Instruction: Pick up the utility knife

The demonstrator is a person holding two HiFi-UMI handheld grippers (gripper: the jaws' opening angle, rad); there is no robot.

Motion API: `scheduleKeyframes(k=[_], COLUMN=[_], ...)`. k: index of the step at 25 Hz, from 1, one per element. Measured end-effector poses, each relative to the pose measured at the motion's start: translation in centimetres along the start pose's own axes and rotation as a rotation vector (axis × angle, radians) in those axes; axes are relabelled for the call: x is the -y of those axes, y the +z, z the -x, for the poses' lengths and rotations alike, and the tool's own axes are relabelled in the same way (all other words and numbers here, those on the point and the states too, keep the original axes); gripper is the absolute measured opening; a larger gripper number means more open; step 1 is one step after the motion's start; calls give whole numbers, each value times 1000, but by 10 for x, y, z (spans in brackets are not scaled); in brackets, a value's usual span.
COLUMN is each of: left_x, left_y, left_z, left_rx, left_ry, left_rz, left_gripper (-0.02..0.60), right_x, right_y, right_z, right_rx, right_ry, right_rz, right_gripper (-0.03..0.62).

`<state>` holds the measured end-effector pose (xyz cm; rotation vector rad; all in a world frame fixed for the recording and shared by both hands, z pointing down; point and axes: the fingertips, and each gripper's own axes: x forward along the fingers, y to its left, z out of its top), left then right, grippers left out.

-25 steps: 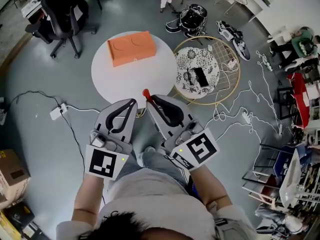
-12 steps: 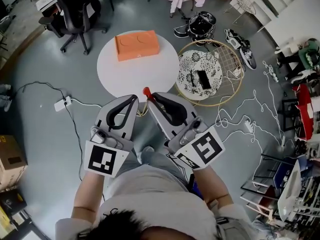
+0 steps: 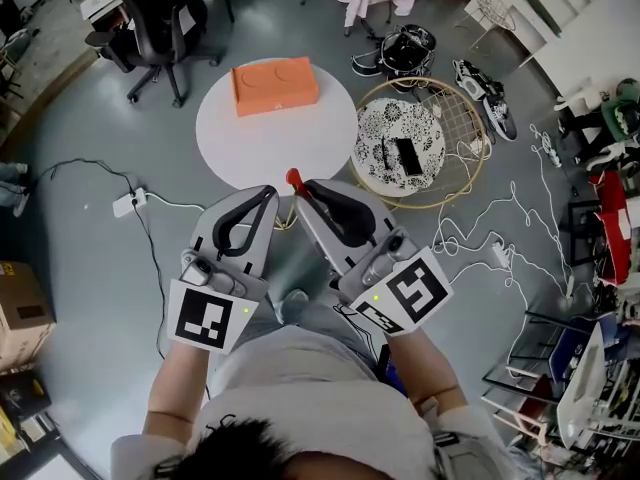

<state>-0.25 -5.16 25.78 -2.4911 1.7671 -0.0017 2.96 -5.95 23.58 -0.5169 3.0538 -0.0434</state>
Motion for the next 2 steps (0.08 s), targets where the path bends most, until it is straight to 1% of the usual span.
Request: scheduleKeyframes(k=[2], left_x=[2], left_y=[0], left_z=[2], left_rx=[1], left_ry=[2], left_rz=[-3], left_gripper=[11], right_x=[-1], right_y=[0], right_z=[3], right_rx=[4], right_ry=[2], right_rz=[-1], right_gripper=[58])
